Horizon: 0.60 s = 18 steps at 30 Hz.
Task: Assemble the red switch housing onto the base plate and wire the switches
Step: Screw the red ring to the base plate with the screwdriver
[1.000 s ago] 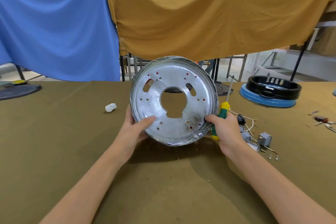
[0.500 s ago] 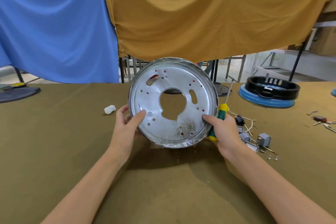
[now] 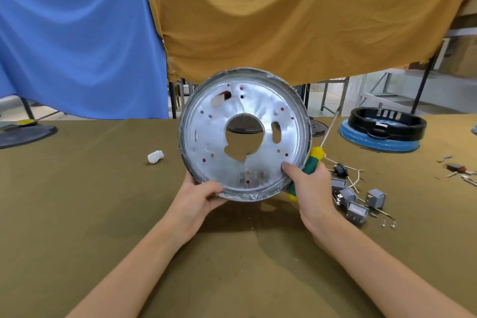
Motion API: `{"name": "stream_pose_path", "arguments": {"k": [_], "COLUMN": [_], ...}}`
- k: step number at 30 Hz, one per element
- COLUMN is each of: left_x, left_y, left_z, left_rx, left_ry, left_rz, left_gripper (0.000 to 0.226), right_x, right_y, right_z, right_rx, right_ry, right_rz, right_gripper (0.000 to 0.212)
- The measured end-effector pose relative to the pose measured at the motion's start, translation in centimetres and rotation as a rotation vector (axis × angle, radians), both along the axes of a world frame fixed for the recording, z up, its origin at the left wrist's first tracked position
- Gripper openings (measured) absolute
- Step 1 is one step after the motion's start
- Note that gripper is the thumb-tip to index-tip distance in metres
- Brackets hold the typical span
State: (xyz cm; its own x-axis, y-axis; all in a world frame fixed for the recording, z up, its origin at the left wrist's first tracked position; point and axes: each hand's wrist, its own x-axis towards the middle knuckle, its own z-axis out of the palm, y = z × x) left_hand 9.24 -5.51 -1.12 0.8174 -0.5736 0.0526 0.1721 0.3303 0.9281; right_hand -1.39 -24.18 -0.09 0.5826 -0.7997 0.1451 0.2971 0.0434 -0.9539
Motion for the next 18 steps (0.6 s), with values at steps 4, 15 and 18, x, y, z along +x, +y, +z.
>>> {"name": "stream_pose_path", "arguments": {"k": [4,15,18], "left_x": [0.09,-0.16,-0.16], "left_y": [-0.19,-0.12,-0.16], "left_z": [0.13,0.22,0.1], "left_rx": [-0.019,0.041,0.052], "left_ry": [-0.012,-0.086,-0.124], "left_rz": [0.074,0.108,0.098], "left_gripper": [0.055,0.043,0.044], "right_x": [-0.21,-0.35,-0.39], "right_y": [0.26,0.41,0.37], "right_z": [0.17,0.05,0.15], "right_rx": [-0.082,-0.145,-0.142], "right_ry": [-0.031,-0.046,-0.054], "right_rz": [-0.005,-0.049,-0.071], "right_gripper": [0.024,0.025,0.023]}}
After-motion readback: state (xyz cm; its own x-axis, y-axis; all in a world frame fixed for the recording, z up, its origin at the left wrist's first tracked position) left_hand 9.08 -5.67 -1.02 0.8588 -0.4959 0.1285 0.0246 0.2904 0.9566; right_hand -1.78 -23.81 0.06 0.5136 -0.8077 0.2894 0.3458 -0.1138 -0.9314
